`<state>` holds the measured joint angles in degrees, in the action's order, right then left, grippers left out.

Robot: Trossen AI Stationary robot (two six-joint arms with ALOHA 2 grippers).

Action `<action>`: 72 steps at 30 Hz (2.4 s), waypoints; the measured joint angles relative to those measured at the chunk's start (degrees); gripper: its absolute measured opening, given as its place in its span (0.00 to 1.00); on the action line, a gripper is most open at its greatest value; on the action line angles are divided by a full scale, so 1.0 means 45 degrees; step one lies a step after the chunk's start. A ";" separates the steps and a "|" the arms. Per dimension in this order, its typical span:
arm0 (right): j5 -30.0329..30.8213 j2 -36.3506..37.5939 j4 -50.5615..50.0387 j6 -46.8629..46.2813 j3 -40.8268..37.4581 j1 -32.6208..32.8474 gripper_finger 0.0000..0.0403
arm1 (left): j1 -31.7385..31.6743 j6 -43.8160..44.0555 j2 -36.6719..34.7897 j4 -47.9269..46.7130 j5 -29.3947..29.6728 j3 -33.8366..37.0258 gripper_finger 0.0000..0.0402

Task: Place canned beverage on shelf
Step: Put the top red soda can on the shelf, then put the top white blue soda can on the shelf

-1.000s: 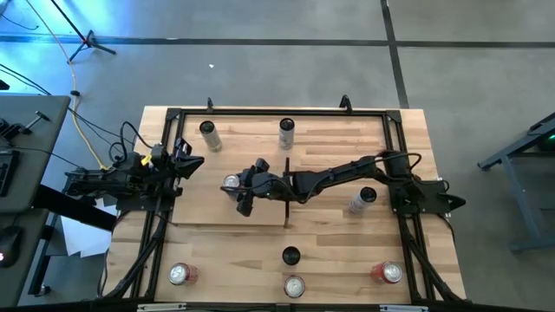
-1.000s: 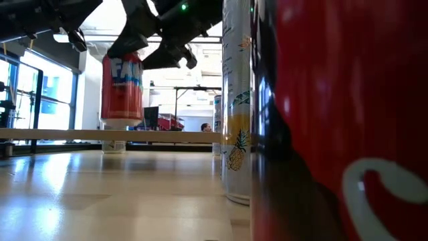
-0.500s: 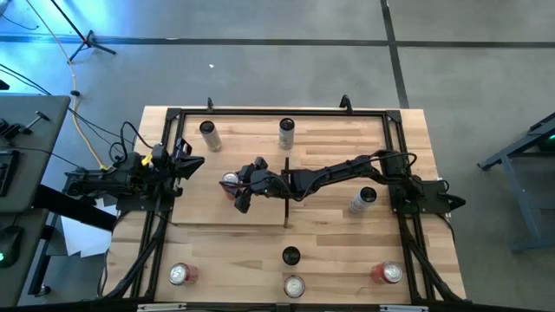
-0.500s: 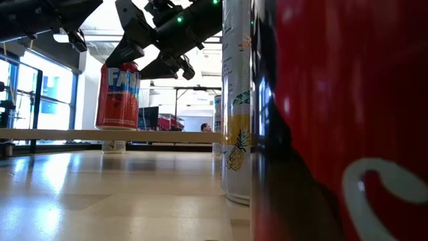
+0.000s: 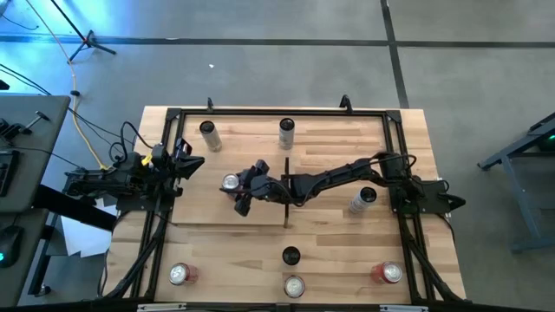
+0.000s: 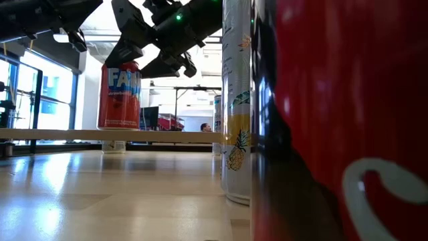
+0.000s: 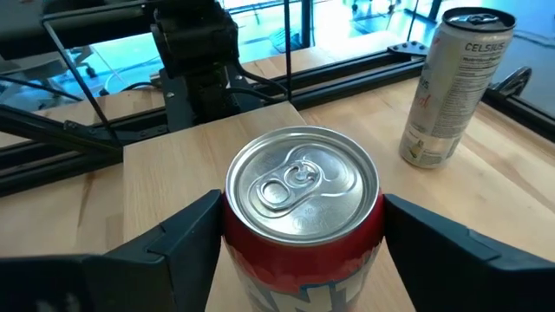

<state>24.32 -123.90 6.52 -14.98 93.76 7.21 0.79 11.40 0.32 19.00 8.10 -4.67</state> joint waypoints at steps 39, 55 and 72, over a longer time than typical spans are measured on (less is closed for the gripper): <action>0.8946 0.3626 -0.7436 -0.4514 -0.0006 0.3659 0.89 | -0.0003 -0.0002 0.0000 -0.0087 -0.0005 0.0000 0.02; 0.4102 0.4553 -2.0446 -2.0103 -0.0006 0.3226 0.89 | -0.0002 0.0000 0.0000 -0.0087 -0.0005 0.0000 0.02; -0.4054 0.7580 -2.1456 -2.4243 -0.0026 0.3301 0.89 | 0.0001 0.0000 0.0000 -0.0087 -0.0004 0.0000 0.02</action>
<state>6.07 -89.79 -90.03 -124.08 93.64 22.06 0.79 11.40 0.32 18.61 8.08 -4.67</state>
